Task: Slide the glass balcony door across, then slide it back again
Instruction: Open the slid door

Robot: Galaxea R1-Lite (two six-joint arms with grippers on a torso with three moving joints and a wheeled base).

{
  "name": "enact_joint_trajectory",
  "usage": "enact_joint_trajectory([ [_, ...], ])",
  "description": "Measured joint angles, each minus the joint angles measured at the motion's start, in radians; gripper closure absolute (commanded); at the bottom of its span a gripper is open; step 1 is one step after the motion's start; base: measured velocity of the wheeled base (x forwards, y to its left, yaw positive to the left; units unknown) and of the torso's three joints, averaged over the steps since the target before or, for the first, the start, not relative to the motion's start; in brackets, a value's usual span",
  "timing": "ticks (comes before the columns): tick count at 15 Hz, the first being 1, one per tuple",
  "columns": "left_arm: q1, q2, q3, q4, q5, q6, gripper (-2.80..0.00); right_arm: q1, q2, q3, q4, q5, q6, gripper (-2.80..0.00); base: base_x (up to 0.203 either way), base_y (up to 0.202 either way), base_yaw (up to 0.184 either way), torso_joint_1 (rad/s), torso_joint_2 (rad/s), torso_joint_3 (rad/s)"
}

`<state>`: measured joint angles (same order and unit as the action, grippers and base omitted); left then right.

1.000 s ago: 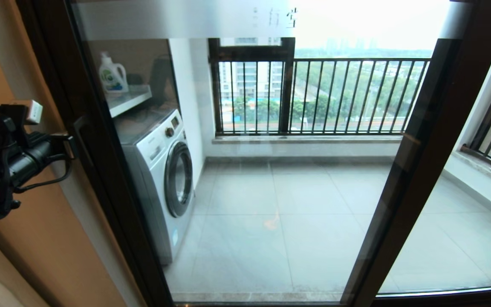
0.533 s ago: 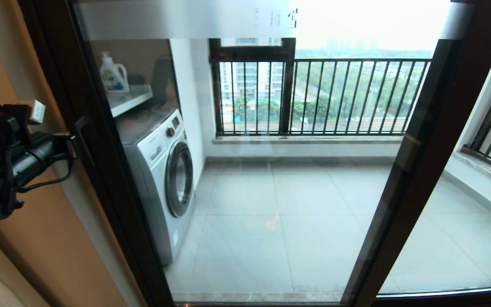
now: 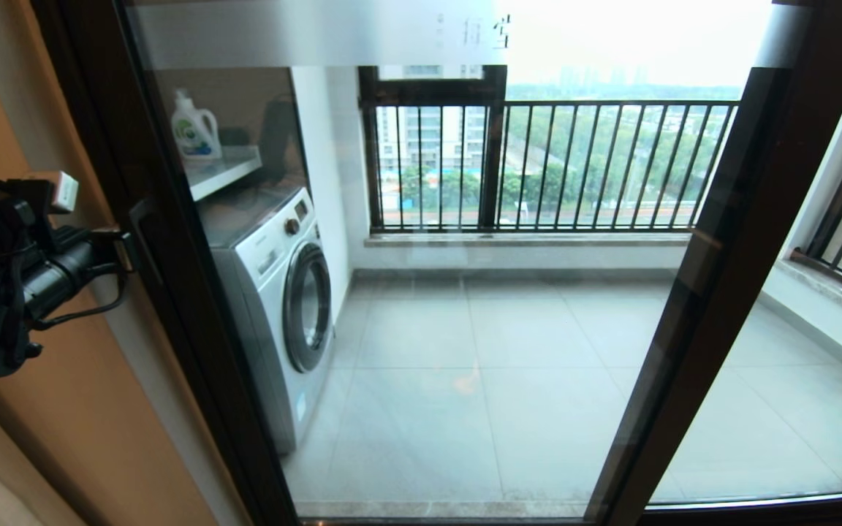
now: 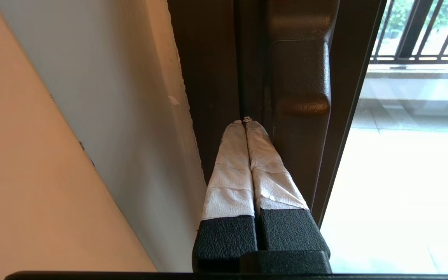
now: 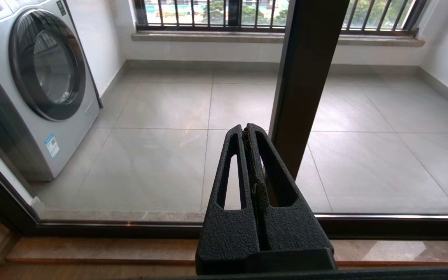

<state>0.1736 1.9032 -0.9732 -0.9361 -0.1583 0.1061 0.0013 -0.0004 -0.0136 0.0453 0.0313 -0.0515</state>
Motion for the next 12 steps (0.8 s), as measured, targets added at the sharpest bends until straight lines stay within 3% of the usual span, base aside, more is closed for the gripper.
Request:
enact_joint_trajectory([
  [12,-0.013,0.017,-0.014,0.0,0.018,0.001,0.0,0.0,0.0,0.0,0.0,0.0,0.0,0.0,0.0,0.0,0.0,0.0,0.0,0.0],
])
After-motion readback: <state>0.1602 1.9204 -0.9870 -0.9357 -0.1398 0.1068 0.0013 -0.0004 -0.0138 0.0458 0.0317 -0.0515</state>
